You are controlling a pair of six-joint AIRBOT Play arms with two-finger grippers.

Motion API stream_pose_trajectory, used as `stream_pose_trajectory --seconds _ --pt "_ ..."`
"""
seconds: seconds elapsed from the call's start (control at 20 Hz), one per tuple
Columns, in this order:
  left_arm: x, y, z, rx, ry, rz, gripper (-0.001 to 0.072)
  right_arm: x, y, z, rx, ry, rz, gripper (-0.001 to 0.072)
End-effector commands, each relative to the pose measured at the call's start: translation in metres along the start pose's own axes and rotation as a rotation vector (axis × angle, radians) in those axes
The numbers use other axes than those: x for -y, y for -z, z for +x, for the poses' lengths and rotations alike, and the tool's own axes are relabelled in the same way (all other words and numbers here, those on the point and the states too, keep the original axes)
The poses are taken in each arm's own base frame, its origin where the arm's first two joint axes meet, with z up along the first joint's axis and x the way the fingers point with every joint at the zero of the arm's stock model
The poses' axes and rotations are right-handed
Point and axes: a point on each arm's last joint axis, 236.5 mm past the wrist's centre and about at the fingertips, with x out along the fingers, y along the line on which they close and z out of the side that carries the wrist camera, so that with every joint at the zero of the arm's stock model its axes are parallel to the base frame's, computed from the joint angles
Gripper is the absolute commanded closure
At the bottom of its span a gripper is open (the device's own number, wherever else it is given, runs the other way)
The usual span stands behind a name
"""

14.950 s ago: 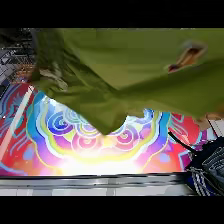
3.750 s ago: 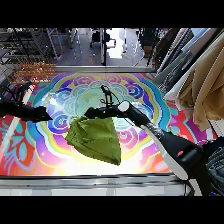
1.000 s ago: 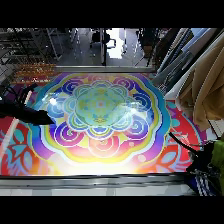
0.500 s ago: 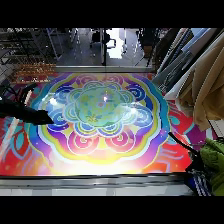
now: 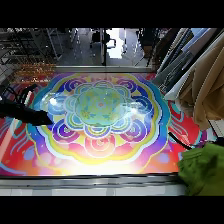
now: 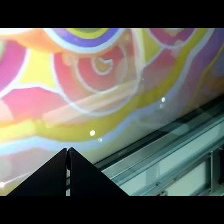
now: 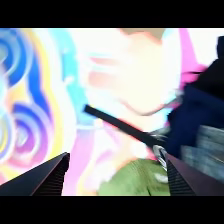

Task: Fold the clothes and pants, and hang the long-sleeved shirts on hangers.

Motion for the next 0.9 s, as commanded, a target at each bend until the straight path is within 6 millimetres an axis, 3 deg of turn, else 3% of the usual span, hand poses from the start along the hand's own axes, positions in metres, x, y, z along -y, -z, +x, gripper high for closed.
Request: stream_pose_trajectory --seconds 0.0,0.1,0.2,0.25,0.35,0.4,0.55,0.65,0.85 --pt "-0.051 0.018 -0.008 -0.058 -0.227 -0.124 0.0701 -0.11 0.026 0.05 -0.168 -0.196 -0.242 0.0088" --pt "-0.083 0.029 -0.024 -0.076 -0.39 -0.176 0.0701 -0.157 0.062 0.089 -0.295 -0.24 -0.362 0.0087" --pt "-0.095 0.031 -0.033 -0.071 -0.456 -0.169 0.07 -0.196 0.088 0.136 -0.324 -0.25 -0.467 0.0099" --pt "-0.096 0.032 -0.034 -0.074 -0.459 -0.17 0.07 -0.217 0.096 0.16 -0.292 -0.257 -0.512 0.0232" --pt "-0.094 0.036 -0.034 -0.093 -0.454 -0.175 0.0701 -0.262 0.107 0.197 -0.19 -0.296 -0.583 0.0576" --pt "-0.094 0.036 -0.033 -0.093 -0.454 -0.175 0.07 -0.278 0.107 0.211 -0.134 -0.301 -0.609 0.07" --pt "-0.094 0.036 -0.033 -0.093 -0.454 -0.175 0.07 -0.309 0.093 0.239 0.016 -0.286 -0.68 0.0698" --pt "-0.094 0.036 -0.033 -0.093 -0.454 -0.175 0.07 -0.32 0.077 0.24 0.103 -0.293 -0.679 0.0698" --pt "-0.094 0.036 -0.033 -0.093 -0.454 -0.175 0.07 -0.324 0.074 0.238 0.119 -0.306 -0.666 0.0698"
